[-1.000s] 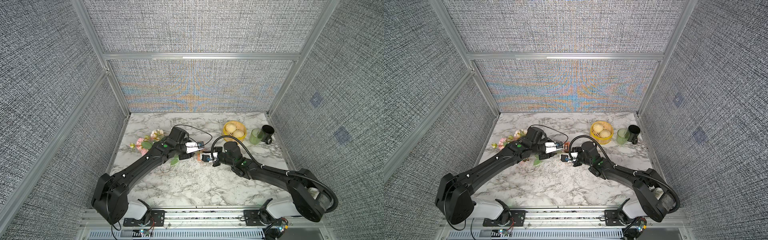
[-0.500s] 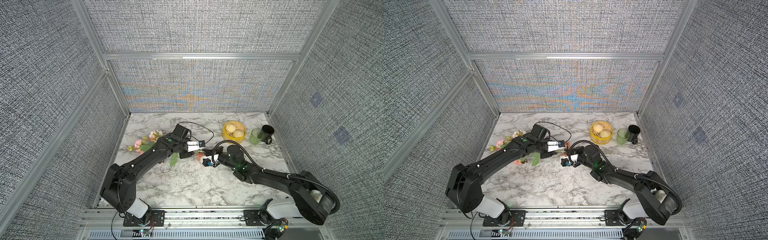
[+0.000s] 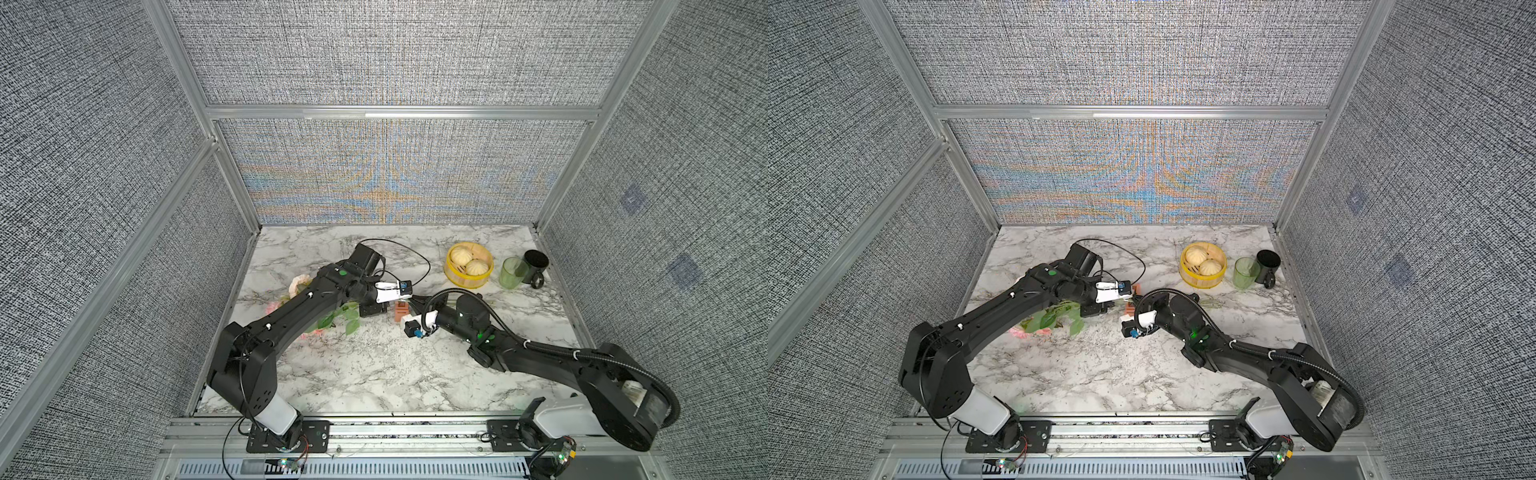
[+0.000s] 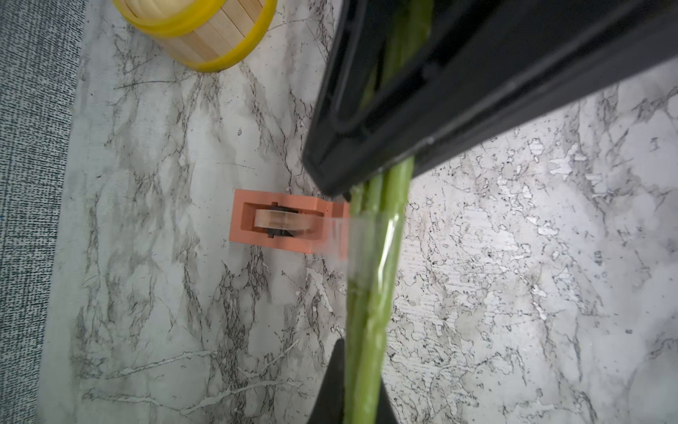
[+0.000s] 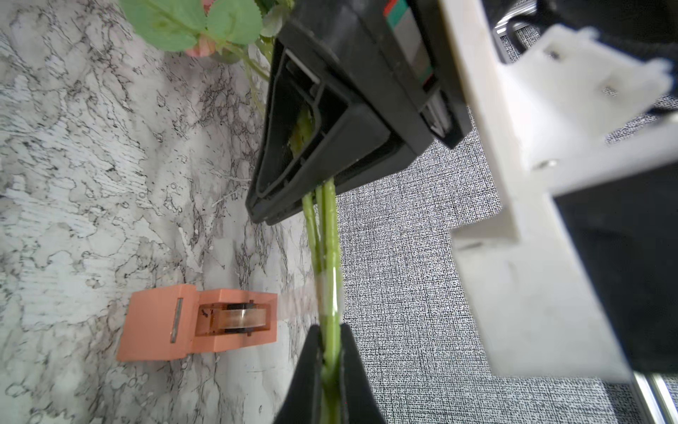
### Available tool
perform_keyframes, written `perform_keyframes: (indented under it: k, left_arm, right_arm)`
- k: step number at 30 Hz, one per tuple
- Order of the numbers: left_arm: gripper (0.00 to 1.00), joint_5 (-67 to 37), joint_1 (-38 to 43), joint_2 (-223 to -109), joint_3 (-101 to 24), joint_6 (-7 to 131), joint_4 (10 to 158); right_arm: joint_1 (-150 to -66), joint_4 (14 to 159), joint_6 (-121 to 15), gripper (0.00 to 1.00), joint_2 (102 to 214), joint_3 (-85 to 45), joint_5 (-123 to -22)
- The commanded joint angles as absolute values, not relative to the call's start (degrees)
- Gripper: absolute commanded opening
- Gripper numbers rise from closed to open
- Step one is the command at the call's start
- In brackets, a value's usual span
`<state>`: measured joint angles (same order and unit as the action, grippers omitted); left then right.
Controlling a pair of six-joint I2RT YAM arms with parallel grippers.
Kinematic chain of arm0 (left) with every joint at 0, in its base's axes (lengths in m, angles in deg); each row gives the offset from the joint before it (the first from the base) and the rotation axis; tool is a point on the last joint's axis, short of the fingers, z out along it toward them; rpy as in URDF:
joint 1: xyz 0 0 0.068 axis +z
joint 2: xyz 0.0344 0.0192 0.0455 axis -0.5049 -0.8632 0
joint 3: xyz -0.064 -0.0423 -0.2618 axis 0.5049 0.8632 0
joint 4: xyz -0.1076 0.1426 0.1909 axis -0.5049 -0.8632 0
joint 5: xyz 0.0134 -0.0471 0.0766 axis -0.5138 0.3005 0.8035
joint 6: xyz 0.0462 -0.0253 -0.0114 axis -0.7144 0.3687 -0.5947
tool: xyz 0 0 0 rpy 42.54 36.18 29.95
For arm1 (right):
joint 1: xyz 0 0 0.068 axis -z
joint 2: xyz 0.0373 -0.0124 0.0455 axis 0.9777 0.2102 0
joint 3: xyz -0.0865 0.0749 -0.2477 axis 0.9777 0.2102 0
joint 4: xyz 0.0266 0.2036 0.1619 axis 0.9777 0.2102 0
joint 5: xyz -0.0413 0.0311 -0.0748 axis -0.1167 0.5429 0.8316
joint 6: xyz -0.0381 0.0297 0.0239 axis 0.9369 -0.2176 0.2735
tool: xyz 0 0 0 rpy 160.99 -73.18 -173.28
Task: Wrap bouquets with tape
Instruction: Wrap the tape around the bouquet.
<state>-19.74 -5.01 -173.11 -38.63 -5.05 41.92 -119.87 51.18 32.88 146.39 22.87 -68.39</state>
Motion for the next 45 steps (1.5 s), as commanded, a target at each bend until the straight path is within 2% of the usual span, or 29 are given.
perform_keyframes:
  k: [1, 3, 5, 8, 10, 13, 16, 17, 18, 20, 23, 25, 34, 42, 45]
  left_arm:
    - [0.00, -17.1, -4.6, -172.2, -38.4, -5.5, 43.6]
    - [0.00, -18.2, -4.6, -171.5, -37.9, -9.7, 44.4]
    - [0.00, -18.5, -4.8, -170.6, -37.2, -10.8, 45.3]
    - [0.00, -17.7, -5.0, -168.3, -33.5, -11.9, 51.1]
    - [0.00, -16.8, -5.3, -166.6, -30.8, -13.3, 54.9]
    - [0.00, -14.9, -6.3, -164.0, -27.4, -14.8, 59.9]
    - [0.00, -10.9, -8.5, -160.5, -22.8, -19.4, 66.1]
    - [0.00, -9.0, -9.7, -159.2, -21.0, -21.7, 68.4]
    - [0.00, -6.5, -10.9, -157.9, -19.0, -24.9, 70.6]
    - [0.00, -3.5, -12.1, -155.8, -15.3, -28.0, 78.1]
    - [0.00, 0.1, -13.5, -154.3, -12.7, -32.7, 83.6]
    - [0.00, 2.9, -14.5, -154.4, -11.0, -35.5, 87.7]
    - [0.00, 6.8, -15.4, -158.4, -5.2, -39.4, 106.4]
    - [0.00, 6.4, -15.4, -158.6, -4.5, -36.8, 108.3]
    - [0.00, 6.1, -15.4, -158.6, -4.8, -36.2, 107.1]
  right_arm:
    - [-120.0, 73.1, 25.4, 0.18, 141.2, 17.4, -72.9]
    - [-119.7, 95.9, 21.6, 0.31, 138.1, 10.6, -78.3]
    - [-119.3, 108.4, 15.9, 0.37, 135.6, 6.1, -82.2]
    - [-117.1, 123.3, 13.7, 0.46, 130.5, 2.4, -94.3]
    - [-113.1, 120.1, 6.3, 0.51, 126.2, 3.3, -100.5]
    - [-106.6, 110.3, -10.9, 0.63, 123.5, 2.6, -101.9]
    - [-99.8, 110.2, -24.5, 0.71, 128.5, -5.0, -102.8]
    - [-97.3, 110.7, -29.4, 0.73, 132.5, -8.0, -107.0]
    - [-95.6, 113.8, -30.6, 0.74, 137.8, -12.5, -113.7]
    - [-95.5, 126.9, -28.1, 0.73, 149.2, -24.1, -118.6]
    - [-97.8, 154.5, -14.2, 0.73, 164.1, -42.1, -116.5]
    - [-98.9, 160.0, -11.3, 0.74, 168.3, -45.5, -115.0]
    - [-102.5, 162.1, -6.1, 0.76, 173.0, -44.3, -107.7]
    - [-104.1, 160.6, -4.1, 0.76, 175.4, -41.7, -104.8]
    - [-104.2, 161.1, -3.2, 0.72, 176.7, -42.3, -105.7]
